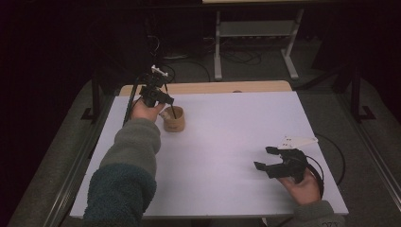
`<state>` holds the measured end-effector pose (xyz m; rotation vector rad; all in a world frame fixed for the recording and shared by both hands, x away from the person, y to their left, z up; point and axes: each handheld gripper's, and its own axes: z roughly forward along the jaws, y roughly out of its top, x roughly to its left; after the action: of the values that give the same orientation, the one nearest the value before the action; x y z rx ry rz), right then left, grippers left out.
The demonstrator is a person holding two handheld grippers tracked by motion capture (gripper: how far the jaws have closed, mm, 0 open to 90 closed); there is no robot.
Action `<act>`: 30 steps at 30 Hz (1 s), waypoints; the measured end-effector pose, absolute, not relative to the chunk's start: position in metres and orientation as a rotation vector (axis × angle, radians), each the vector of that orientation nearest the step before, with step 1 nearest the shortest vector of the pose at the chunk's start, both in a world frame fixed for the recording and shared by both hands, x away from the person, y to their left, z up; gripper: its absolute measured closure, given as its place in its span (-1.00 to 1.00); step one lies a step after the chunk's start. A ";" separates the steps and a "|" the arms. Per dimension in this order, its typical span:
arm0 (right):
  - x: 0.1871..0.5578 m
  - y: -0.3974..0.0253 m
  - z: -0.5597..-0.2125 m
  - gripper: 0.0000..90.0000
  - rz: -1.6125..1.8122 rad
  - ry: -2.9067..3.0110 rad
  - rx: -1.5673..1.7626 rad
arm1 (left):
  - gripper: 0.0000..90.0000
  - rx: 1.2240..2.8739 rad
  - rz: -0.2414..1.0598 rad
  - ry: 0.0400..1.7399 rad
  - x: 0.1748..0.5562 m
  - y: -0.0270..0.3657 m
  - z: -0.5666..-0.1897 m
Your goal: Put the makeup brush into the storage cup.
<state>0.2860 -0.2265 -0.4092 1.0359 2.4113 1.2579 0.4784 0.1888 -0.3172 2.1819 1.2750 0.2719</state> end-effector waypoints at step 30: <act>0.284 -0.225 -0.411 -0.48 1.240 2.403 1.023 | 0.55 2.176 0.281 1.228 0.463 0.200 -0.312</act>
<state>0.2835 -0.2249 -0.4108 1.0226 2.4032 1.2397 0.4632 0.1999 -0.3124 2.1762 1.2285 0.2813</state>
